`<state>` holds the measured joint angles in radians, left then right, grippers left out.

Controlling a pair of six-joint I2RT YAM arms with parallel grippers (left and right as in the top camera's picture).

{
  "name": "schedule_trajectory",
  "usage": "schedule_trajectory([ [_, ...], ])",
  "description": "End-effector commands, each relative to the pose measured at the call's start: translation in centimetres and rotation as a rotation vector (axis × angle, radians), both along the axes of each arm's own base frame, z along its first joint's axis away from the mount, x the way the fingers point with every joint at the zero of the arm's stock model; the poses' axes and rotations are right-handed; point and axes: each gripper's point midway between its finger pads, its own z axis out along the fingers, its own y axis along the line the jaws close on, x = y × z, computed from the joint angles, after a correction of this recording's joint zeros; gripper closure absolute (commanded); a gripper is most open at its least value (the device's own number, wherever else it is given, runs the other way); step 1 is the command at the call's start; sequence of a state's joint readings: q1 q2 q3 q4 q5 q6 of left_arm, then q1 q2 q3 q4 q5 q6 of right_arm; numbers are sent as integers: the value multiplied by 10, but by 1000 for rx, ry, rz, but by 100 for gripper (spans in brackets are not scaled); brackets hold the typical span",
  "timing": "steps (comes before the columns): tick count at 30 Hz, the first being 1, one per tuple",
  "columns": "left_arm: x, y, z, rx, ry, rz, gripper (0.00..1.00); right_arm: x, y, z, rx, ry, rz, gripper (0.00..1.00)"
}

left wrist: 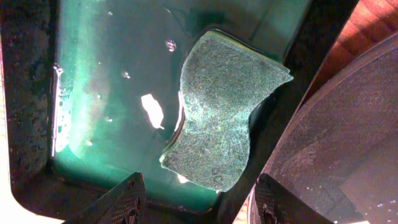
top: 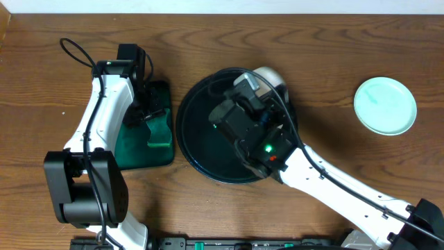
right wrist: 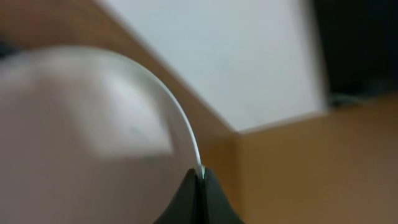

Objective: Clean dirty plates on tray and stack at the side
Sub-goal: 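Carry the white plate right and set it on the table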

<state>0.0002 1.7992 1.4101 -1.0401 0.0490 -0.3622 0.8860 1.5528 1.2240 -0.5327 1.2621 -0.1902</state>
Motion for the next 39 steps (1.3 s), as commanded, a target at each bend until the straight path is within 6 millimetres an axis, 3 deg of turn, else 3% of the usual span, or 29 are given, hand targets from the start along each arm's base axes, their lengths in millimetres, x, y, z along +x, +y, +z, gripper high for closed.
schedule_trajectory([
  [1,-4,4,-7,9,22,2,42,4,-20,15,-95,-42,-94,99],
  [4,-3,4,-7,9,22,2,42,1,42,-41,197,230,223,99],
  [5,-4,4,-7,9,23,2,42,-6,63,-55,292,317,313,99],
  [6,-4,4,-7,9,24,2,42,-7,70,-60,334,342,337,99],
  [7,-4,4,-7,9,24,2,42,-5,62,-56,321,308,298,99],
  [8,-4,4,-7,9,23,2,42,2,40,-42,250,209,194,99],
  [10,-4,4,-7,9,22,2,42,4,-5,1,52,-15,-27,99],
  [12,-3,4,-7,9,22,2,42,3,-19,19,-65,-61,-94,99],
  [14,-3,4,-7,9,21,2,42,3,-18,20,-86,-48,-83,99],
  [16,-3,4,-7,9,21,2,42,4,-8,10,-2,-34,-42,99],
  [21,-4,4,-7,9,22,2,42,-4,28,-63,496,227,59,99],
  [22,-3,4,-7,9,22,2,42,-6,31,-74,596,277,39,96],
  [25,-3,4,-7,9,22,2,42,-12,28,-95,805,377,-52,68],
  [28,-3,4,-7,9,21,2,42,-20,22,-110,934,436,-168,62],
  [30,-3,4,-7,9,18,2,42,-27,26,-116,960,498,-172,59],
  [32,-1,4,-7,9,14,2,42,-37,37,-122,991,584,-144,40],
  [33,-1,4,-7,9,12,2,42,-38,38,-124,983,597,-131,36],
  [39,0,4,-7,9,6,2,42,-39,18,-169,871,610,-261,13],
])
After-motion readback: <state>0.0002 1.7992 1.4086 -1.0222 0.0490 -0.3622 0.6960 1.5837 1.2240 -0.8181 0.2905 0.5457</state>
